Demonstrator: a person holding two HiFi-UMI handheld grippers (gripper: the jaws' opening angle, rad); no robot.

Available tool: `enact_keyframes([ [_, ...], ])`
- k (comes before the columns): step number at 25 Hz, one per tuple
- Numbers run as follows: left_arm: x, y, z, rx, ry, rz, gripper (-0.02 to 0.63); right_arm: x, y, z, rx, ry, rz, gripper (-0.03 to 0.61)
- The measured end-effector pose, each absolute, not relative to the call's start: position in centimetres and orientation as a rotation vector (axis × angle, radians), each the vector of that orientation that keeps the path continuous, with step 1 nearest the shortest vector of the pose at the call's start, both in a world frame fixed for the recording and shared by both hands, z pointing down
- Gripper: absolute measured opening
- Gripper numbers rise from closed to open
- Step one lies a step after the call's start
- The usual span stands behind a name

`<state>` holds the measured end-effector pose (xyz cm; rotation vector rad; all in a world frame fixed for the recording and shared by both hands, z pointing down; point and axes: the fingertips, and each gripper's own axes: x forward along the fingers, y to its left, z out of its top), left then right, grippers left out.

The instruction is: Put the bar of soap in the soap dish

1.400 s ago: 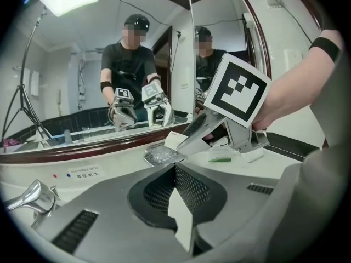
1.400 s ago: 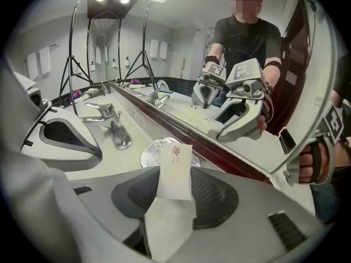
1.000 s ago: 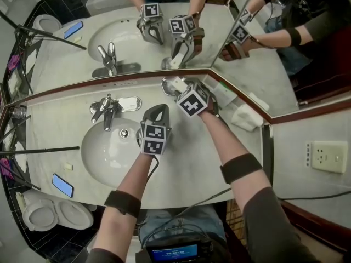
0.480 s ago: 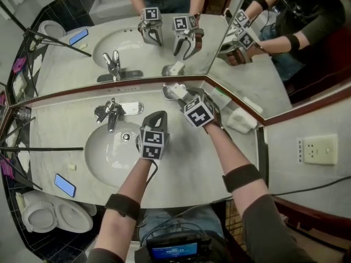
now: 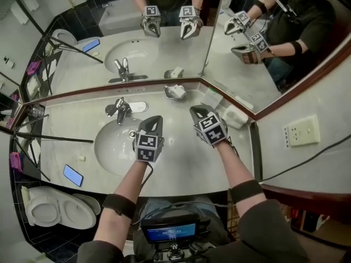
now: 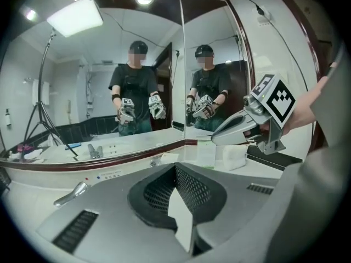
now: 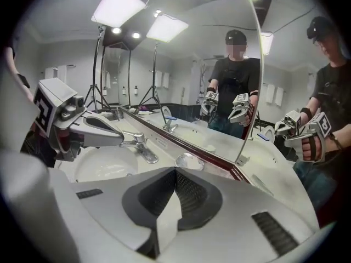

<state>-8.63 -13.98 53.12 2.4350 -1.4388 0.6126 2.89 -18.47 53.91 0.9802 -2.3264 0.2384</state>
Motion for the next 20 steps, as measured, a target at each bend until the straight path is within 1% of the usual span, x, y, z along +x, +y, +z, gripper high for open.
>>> enact_keyframes([
  [11,-8.2,-7.4,51.6,2.445,-1.427,0.577,-0.003,6.3,-9.7,53.1,1.064,-2.449,0.339,0.018],
  [20,-8.2,-4.6,52.2,2.432,-1.406,0.574,-0.005,7.3,-6.6,54.5,1.098,-2.434,0.4,0.018],
])
